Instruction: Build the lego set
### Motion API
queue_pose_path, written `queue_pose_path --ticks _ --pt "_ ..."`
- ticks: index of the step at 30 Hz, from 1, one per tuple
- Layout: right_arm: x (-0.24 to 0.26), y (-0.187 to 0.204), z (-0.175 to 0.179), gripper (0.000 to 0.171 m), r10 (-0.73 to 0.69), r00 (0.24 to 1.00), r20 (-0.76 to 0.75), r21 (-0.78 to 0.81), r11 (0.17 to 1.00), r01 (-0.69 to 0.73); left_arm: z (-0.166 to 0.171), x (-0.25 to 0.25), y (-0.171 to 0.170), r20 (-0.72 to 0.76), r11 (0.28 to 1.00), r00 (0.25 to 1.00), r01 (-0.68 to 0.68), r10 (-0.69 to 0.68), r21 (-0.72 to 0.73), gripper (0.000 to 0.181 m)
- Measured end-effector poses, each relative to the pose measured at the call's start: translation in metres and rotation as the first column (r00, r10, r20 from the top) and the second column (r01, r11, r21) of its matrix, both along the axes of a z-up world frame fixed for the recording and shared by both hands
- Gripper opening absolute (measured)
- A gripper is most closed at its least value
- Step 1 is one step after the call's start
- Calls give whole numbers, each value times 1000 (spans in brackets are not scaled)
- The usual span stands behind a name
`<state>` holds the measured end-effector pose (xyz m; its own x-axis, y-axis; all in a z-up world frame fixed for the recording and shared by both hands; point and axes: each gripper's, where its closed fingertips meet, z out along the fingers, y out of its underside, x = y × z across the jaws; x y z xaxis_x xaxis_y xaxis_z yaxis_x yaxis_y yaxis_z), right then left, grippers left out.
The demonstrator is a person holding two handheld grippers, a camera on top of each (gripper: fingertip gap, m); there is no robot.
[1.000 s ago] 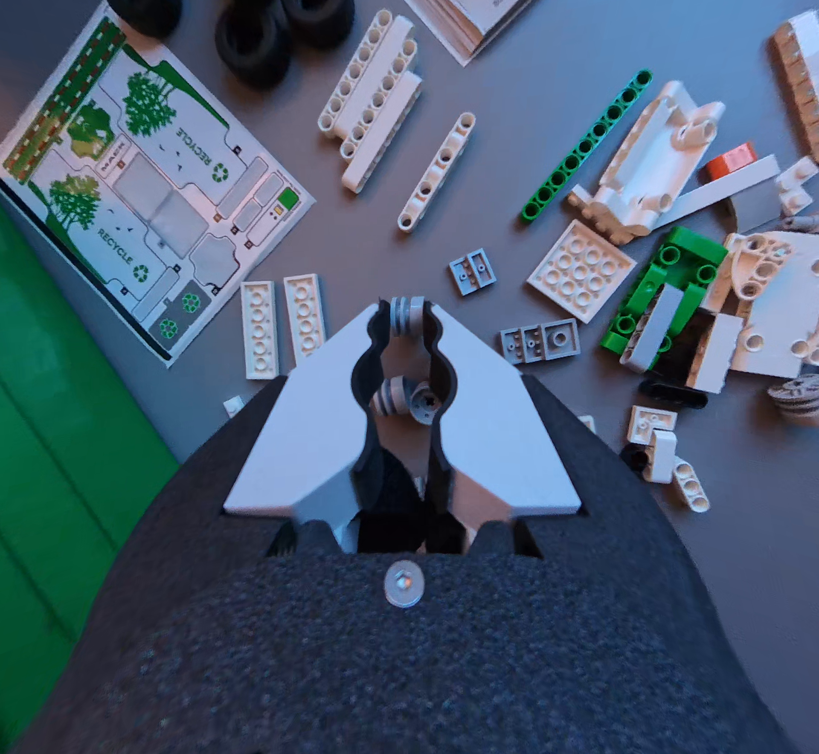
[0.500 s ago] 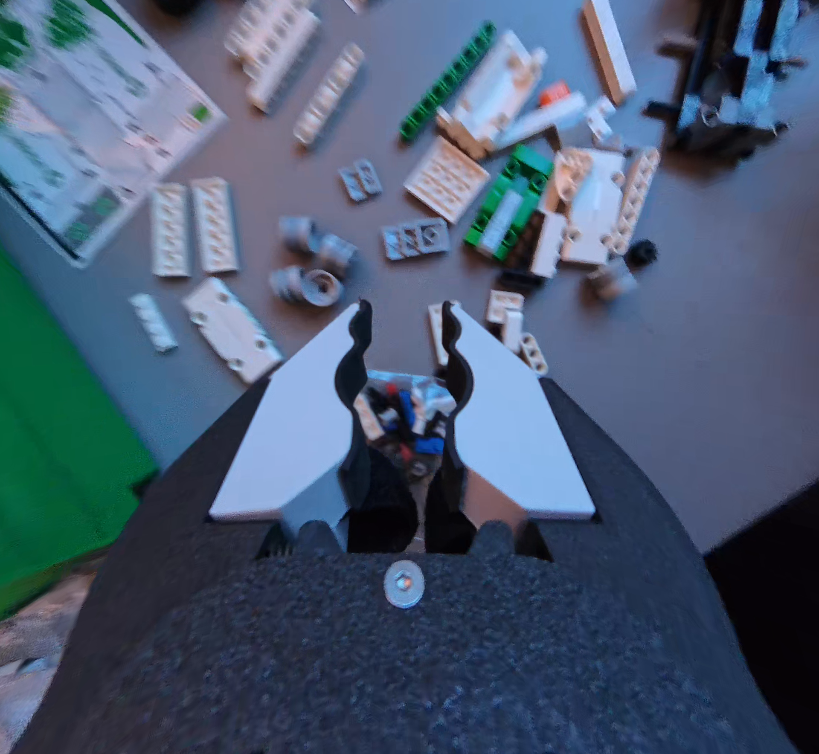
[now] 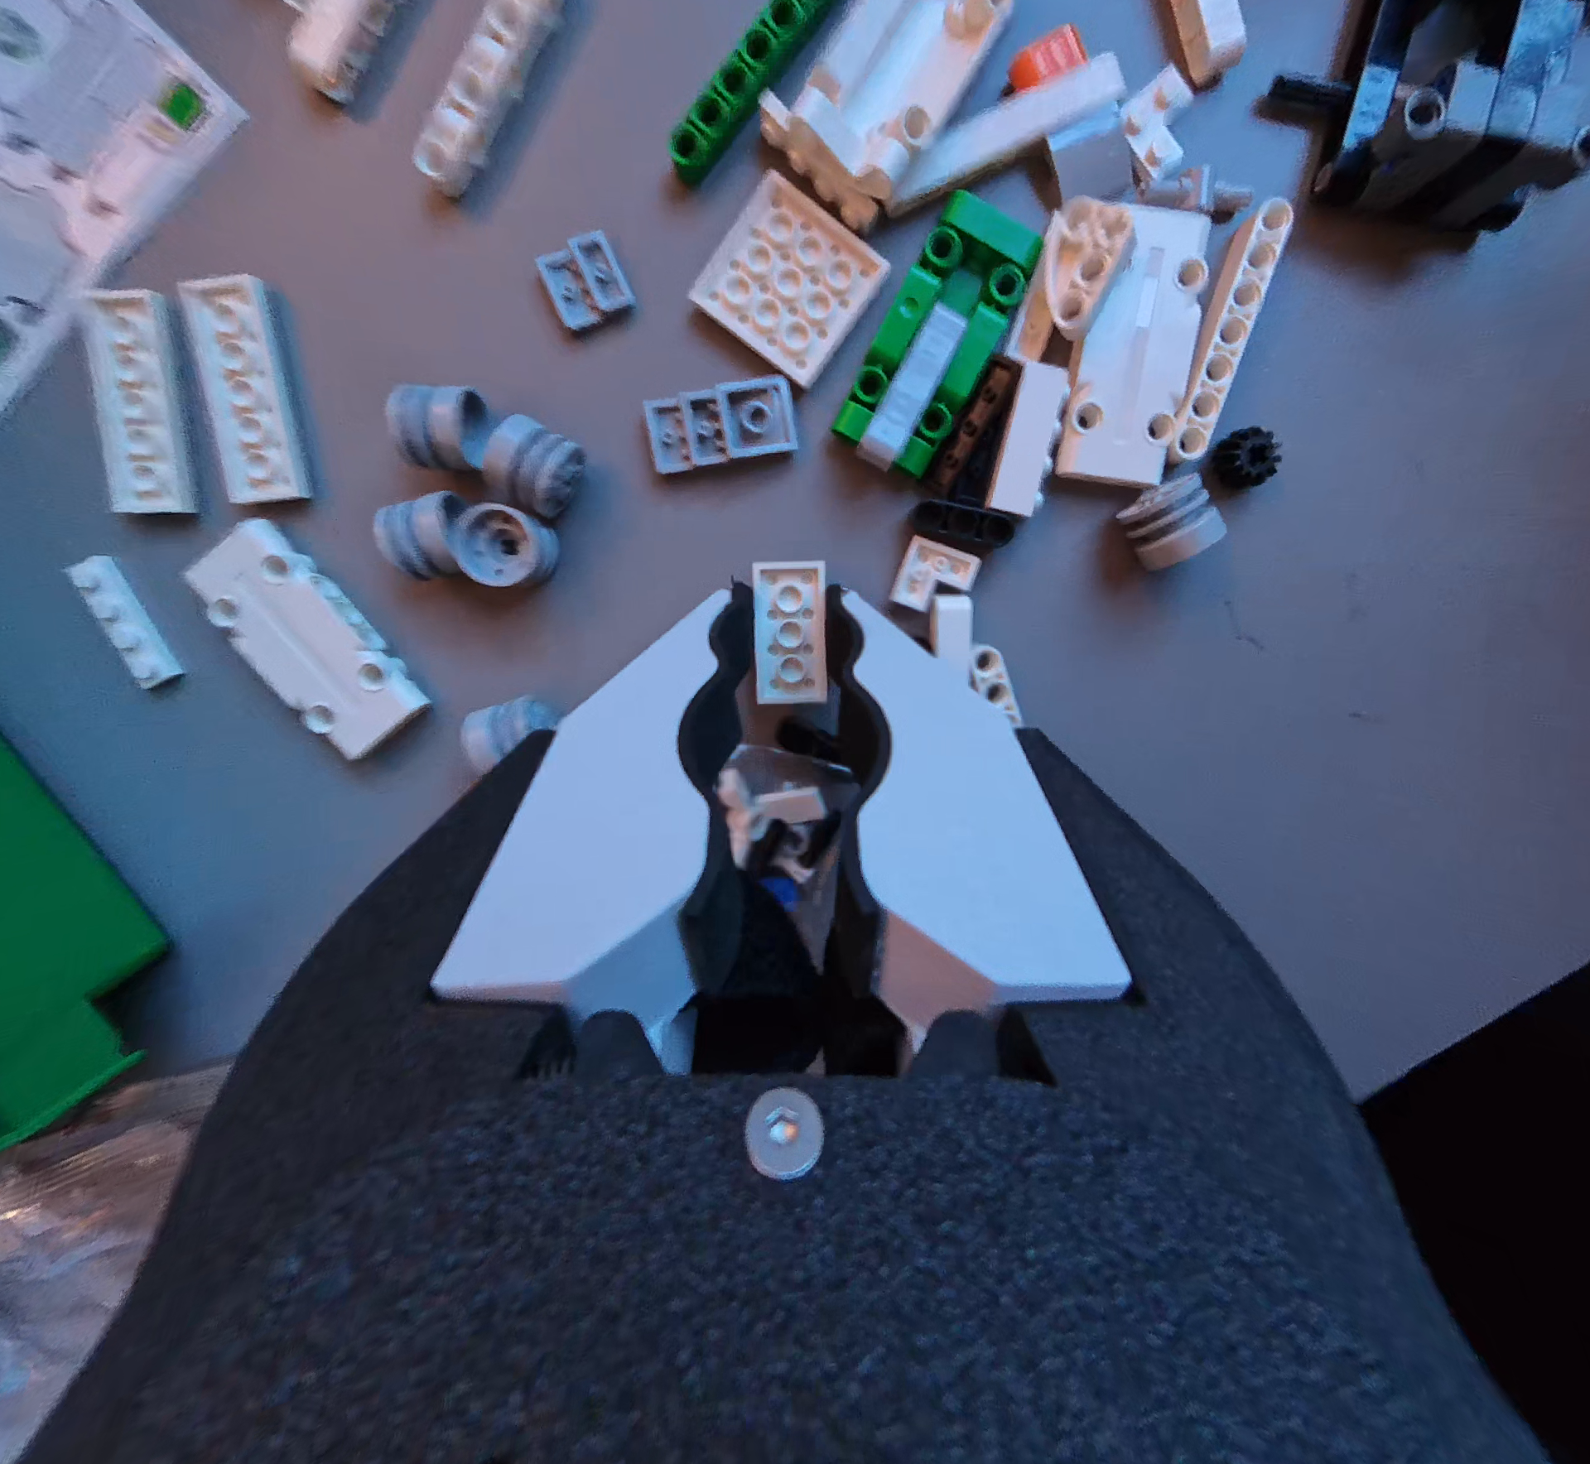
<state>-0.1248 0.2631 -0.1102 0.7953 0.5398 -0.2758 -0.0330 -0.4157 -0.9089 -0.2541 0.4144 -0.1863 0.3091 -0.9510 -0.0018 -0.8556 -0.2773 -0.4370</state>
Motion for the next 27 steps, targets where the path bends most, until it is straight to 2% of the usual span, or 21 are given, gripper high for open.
queue_pose_path --ticks 3,6,10,12,18,22,25,27 --pt "0 0 2 15 0 1000 5 10 1000 0 24 2 28 68 998 997 -43 39 48 15" --pt "-1 -1 5 15 8 1000 5 19 1000 -8 40 -3 78 83 986 992 -105 95 128 15" --pt "-1 -2 4 15 12 1000 19 20 1000 -13 25 -15 133 -28 971 982 -178 185 159 15" --pt "0 -3 4 15 13 1000 18 19 1000 -14 17 -10 140 -37 976 981 -188 193 111 15" --pt "5 -5 4 15 -2 1000 10 20 1000 2 9 -4 149 -34 973 979 -197 202 120 16" --pt "5 -5 3 15 4 1000 11 18 1000 -4 14 1 144 -5 972 979 -204 206 114 18" --pt "3 -5 1 15 10 1000 15 16 1000 -10 16 2 138 -35 967 978 -197 206 163 28" --pt "4 -6 1 15 9 1000 15 16 1000 -10 26 12 127 -4 965 984 -174 178 195 28"
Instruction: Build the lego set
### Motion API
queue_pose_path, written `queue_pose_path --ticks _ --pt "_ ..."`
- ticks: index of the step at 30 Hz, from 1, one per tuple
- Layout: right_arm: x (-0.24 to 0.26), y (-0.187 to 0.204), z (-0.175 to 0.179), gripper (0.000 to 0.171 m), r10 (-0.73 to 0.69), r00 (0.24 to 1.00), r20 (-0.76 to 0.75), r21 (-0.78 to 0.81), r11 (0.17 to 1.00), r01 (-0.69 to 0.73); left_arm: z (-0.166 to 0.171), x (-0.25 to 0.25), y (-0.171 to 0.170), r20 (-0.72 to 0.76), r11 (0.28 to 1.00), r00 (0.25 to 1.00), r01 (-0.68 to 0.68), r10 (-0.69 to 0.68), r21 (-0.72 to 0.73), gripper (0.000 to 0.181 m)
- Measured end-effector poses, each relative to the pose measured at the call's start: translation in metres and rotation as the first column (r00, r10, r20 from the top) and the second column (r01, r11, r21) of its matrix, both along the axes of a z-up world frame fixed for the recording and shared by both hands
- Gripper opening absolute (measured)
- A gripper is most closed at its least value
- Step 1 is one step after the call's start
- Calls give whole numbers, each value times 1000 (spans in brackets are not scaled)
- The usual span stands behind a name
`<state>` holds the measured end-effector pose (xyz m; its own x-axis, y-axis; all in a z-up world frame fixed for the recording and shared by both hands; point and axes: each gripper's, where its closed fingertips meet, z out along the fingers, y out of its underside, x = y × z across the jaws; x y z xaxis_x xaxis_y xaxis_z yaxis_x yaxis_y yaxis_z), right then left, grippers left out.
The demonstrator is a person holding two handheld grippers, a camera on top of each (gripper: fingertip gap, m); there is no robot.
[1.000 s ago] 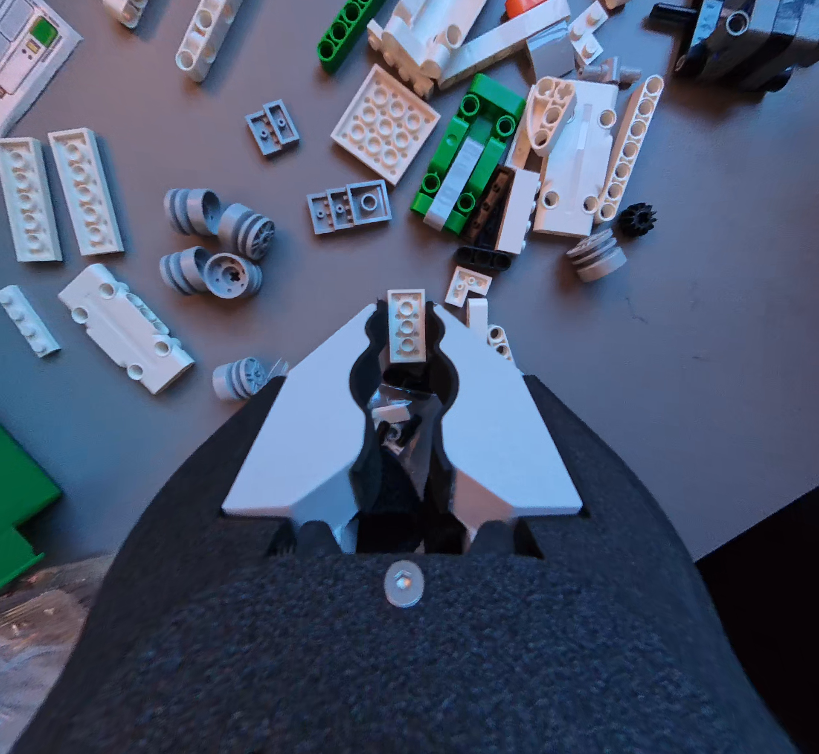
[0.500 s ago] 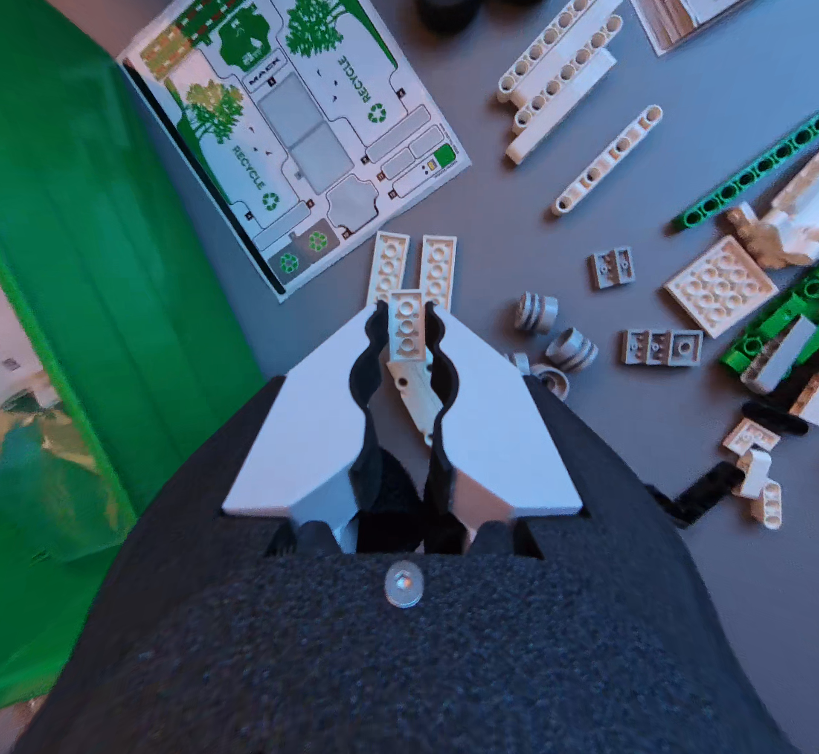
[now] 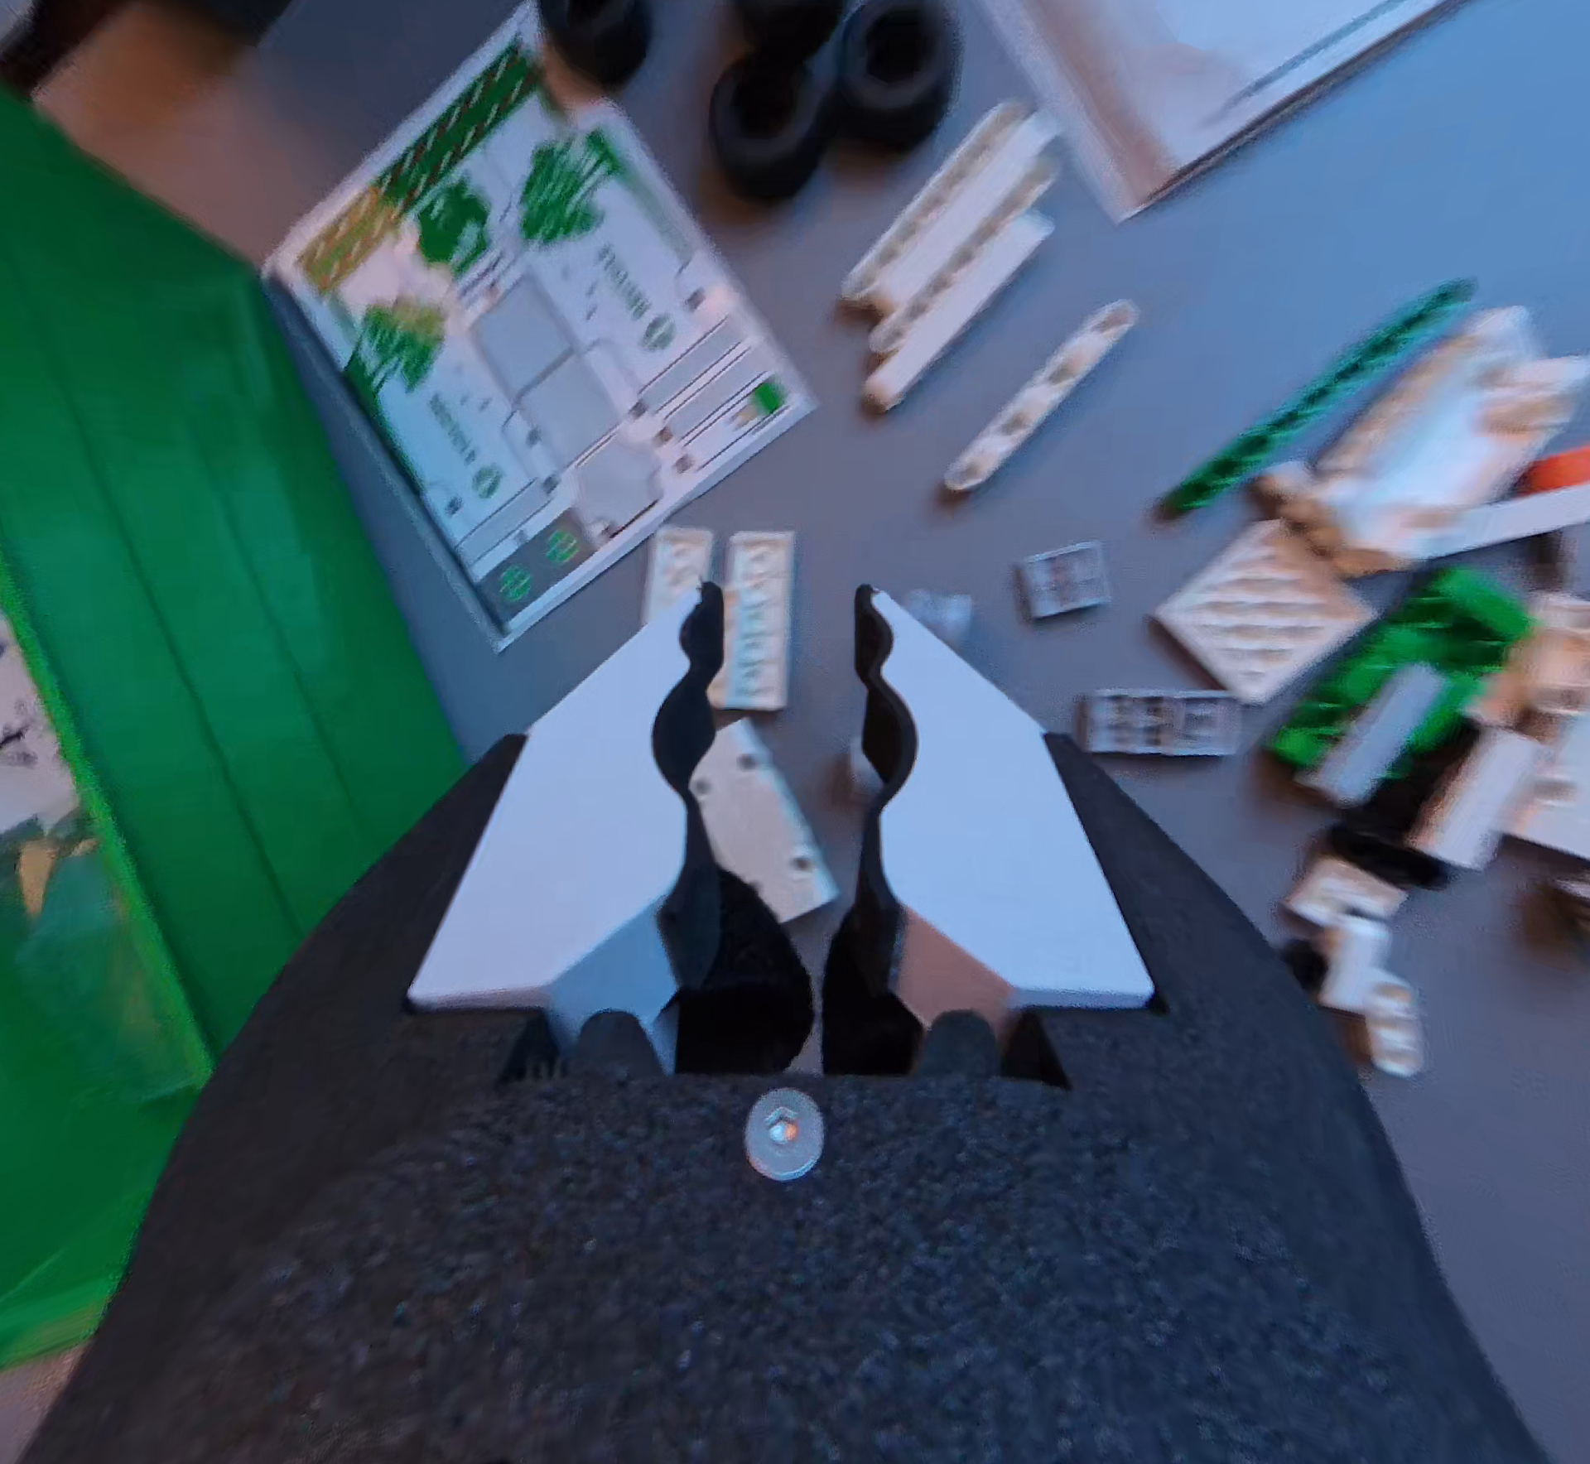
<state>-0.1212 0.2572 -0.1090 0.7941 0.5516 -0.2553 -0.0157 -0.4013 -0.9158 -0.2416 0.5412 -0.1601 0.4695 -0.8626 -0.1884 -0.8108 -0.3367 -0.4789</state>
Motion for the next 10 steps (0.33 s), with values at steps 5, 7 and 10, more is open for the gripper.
queue_pose_path --ticks 5,7,10 --pt "4 -3 -2 15 -17 1000 -7 -6 1000 17 8 50 -83 67 936 935 352 -349 -29 28" --pt "7 -5 -3 15 -23 1000 -8 -8 1000 23 -2 52 -93 -21 904 904 427 -427 -13 28" --pt "11 -9 -5 15 -35 999 -1 -12 999 35 -17 54 -105 -43 879 881 465 -471 -105 31"
